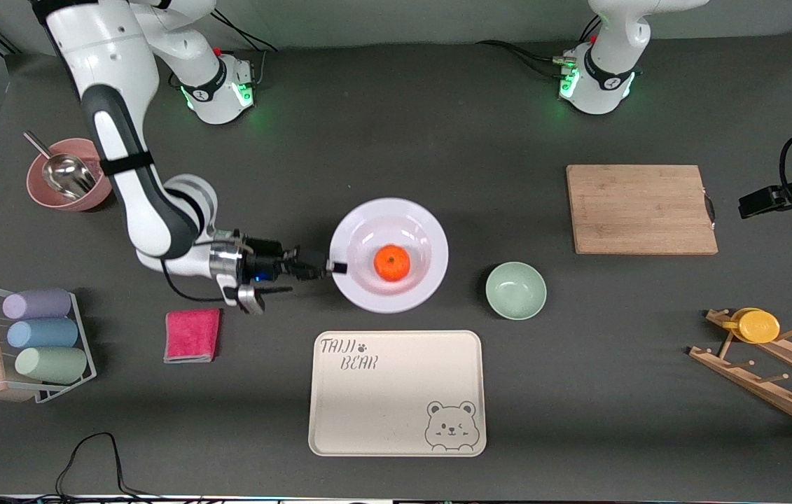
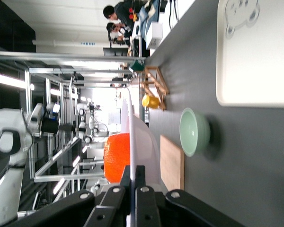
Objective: Place orange and plate with both arms
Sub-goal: 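Slide the plate with the right gripper onto the white printed tray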
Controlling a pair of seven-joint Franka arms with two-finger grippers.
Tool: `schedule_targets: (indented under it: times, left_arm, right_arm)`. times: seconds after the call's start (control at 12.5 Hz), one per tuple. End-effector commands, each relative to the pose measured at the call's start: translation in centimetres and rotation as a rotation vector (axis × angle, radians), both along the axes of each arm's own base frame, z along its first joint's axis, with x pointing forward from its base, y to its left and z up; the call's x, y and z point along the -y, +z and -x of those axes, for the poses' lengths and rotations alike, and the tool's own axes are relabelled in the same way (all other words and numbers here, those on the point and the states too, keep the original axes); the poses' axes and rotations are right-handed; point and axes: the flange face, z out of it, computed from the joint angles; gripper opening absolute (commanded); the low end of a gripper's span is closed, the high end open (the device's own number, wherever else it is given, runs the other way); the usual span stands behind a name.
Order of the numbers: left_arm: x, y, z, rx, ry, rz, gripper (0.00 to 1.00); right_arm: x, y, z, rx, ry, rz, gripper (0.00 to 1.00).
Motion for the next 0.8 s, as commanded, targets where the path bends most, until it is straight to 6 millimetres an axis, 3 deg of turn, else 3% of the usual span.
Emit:
schedule_targets:
  times: [0.0,0.16,0.4,0.56,0.72]
  left_arm:
    - [0.7,1.4,0.0,0.011,-0.013,0.05,1.0]
    - [0.8,1.8,0.0,0.018,-0.003,0.095,1.0]
    - [0.4,3.6,0.6,-0.004,0.001,0.086,1.0]
    - [-0.6,4.2,1.0,-0.025,0.014,0.043,1.0]
    - [-0.8,3.9,1.2,-0.055,-0.026,0.028,1.0]
  right_arm:
    - [-0.9,-1.7,-7.4,0.0,-0.01,-0.015,0.0]
    - [-0.3,-3.5,-11.4,-0.005,-0.055,-0.01,0.0]
    - [0.7,-4.3,-15.7,0.027,-0.114,0.036,0.0]
    - [1.4,-4.8,-16.1,0.025,-0.123,0.039,0.0]
    - [1.5,-7.2,-15.7,0.029,-0.116,0.056,0.0]
